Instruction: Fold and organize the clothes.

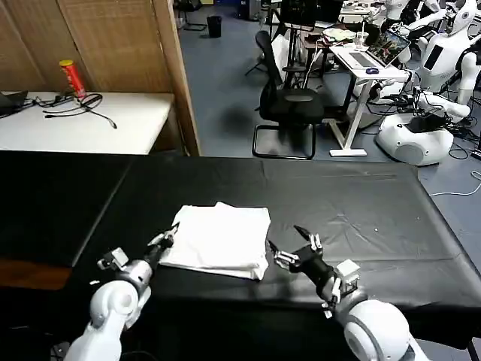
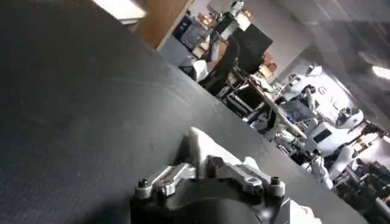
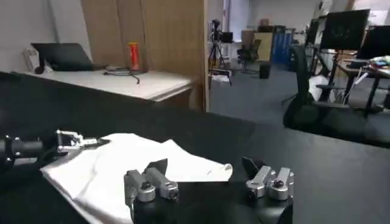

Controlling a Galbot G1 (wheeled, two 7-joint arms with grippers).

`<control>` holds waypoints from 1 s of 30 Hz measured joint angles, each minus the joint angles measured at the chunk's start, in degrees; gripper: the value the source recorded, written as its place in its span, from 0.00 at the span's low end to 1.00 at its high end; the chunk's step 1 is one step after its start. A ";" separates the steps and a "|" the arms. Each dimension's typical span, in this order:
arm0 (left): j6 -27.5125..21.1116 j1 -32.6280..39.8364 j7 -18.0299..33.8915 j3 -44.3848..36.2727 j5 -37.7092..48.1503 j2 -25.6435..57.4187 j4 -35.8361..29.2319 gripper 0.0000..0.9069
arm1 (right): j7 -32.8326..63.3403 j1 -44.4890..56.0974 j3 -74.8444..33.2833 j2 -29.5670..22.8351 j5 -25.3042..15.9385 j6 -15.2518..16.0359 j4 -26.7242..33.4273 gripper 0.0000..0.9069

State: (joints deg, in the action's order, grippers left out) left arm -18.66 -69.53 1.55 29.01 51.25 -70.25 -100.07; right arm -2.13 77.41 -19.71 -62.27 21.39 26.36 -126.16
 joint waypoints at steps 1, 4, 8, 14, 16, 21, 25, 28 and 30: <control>-0.10 0.00 0.49 0.06 -1.45 0.22 -0.31 0.00 | 0.05 0.01 -0.26 -0.13 -0.22 -0.12 0.22 0.97; -0.68 0.04 1.67 0.74 -6.80 1.50 -1.57 0.00 | 0.50 -0.11 -1.16 -0.45 -0.52 -0.27 0.95 0.97; -0.93 -0.30 2.83 2.17 -12.51 4.26 -3.19 0.00 | 1.05 -0.60 -2.13 -0.80 -0.59 -0.28 1.83 0.97; -1.15 -1.81 3.51 5.35 -16.62 10.65 -5.24 0.00 | 1.56 -1.42 -2.68 -1.63 -0.83 -0.28 3.22 0.97; -1.34 -2.44 3.49 6.72 -17.13 13.28 -5.87 0.00 | 1.69 -1.67 -2.64 -1.88 -0.95 -0.27 3.43 0.97; -1.99 -3.80 3.97 10.86 -16.80 20.88 -7.52 0.00 | 1.85 -2.05 -2.42 -2.33 -1.13 -0.26 3.78 0.97; -2.13 -4.19 4.40 13.74 -19.64 26.09 -9.31 0.00 | 1.86 -1.99 -2.20 -2.71 -1.31 -0.30 3.82 0.97; -3.24 -4.77 5.44 14.13 -21.30 27.44 -11.83 0.00 | 1.84 -1.56 -2.13 -3.13 -1.74 -0.41 3.82 0.97; -4.17 -5.32 6.22 13.64 -21.39 27.30 -14.18 0.00 | 1.84 -1.24 -2.14 -3.20 -2.00 -0.44 3.82 0.97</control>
State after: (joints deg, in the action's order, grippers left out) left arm -22.83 -74.85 7.77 42.65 29.86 -42.95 -114.25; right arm -0.30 76.16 -21.85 -65.47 19.39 25.92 -122.34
